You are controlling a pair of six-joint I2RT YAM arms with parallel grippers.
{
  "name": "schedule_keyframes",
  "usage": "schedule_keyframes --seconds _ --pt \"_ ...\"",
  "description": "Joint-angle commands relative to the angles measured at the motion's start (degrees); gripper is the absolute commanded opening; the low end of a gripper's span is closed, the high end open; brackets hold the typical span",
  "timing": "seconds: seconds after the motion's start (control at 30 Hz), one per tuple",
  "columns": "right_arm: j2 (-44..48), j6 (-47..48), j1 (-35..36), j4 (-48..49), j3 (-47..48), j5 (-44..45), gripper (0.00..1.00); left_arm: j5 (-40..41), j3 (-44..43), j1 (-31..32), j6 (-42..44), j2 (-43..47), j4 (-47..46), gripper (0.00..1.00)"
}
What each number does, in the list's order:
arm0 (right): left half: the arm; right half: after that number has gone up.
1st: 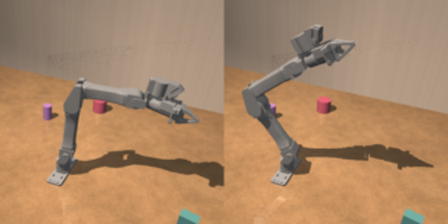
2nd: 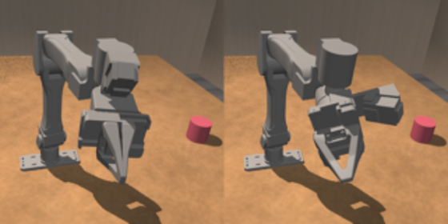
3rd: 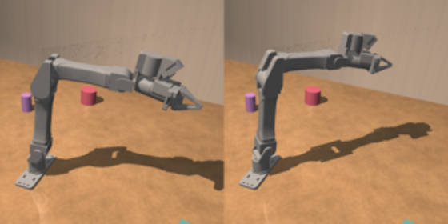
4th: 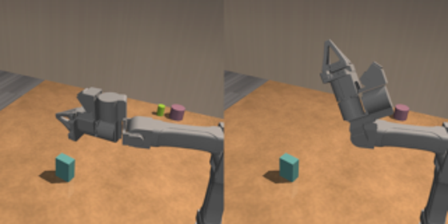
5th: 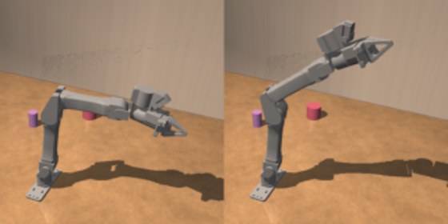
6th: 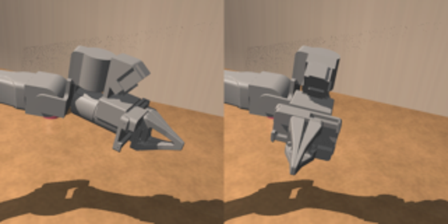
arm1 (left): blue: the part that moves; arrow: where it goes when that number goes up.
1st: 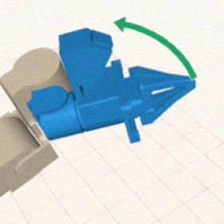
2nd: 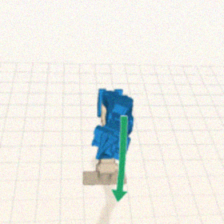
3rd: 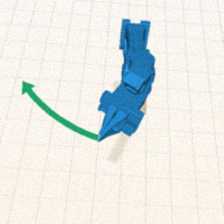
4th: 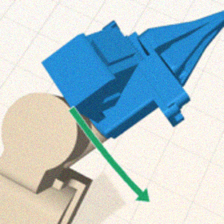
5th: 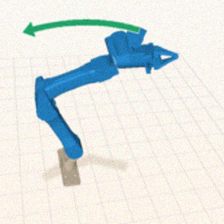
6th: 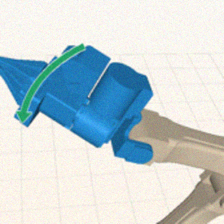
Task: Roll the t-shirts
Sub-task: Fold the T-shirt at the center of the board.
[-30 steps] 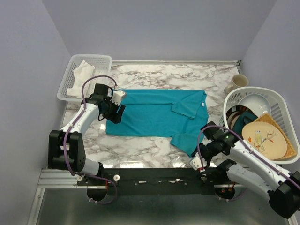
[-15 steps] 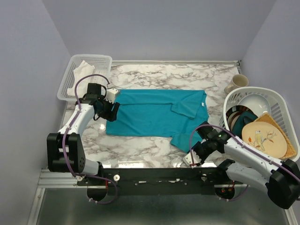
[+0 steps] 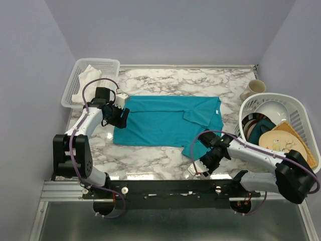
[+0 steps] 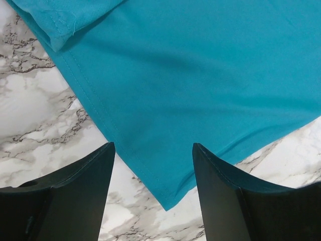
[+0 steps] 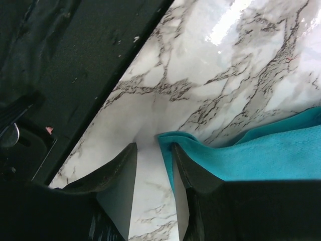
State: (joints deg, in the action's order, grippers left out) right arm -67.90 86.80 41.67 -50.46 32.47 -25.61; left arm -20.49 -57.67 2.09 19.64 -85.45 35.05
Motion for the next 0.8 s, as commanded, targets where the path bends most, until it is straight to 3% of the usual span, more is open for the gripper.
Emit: schedule_keyframes --seconds 0.0,0.13,0.3,0.33,0.5,0.77 --pt "-5.5 -8.1 2.4 0.3 4.1 2.0 0.42 -3.3 -2.0 -0.2 -0.1 -1.0 -0.6 0.72" --pt "-6.6 -10.8 3.4 0.6 4.9 3.4 0.37 -3.9 -2.6 -0.2 2.0 -1.6 1.1 0.73" --pt "-8.9 -14.1 4.6 0.4 6.2 4.7 0.13 -3.7 -2.9 -0.5 3.1 -2.3 1.5 0.73" --pt "-8.8 -14.6 4.6 0.4 6.2 5.0 0.01 -3.9 -3.1 -0.5 3.0 -2.4 1.6 0.73" --pt "-1.1 -21.0 4.4 3.2 5.5 6.4 0.01 -6.1 -4.5 -0.5 7.1 -0.7 7.8 0.75" --pt "10.3 -31.3 4.4 -6.0 8.9 5.0 0.01 -2.1 2.1 -0.9 40.3 8.4 25.5 0.8"
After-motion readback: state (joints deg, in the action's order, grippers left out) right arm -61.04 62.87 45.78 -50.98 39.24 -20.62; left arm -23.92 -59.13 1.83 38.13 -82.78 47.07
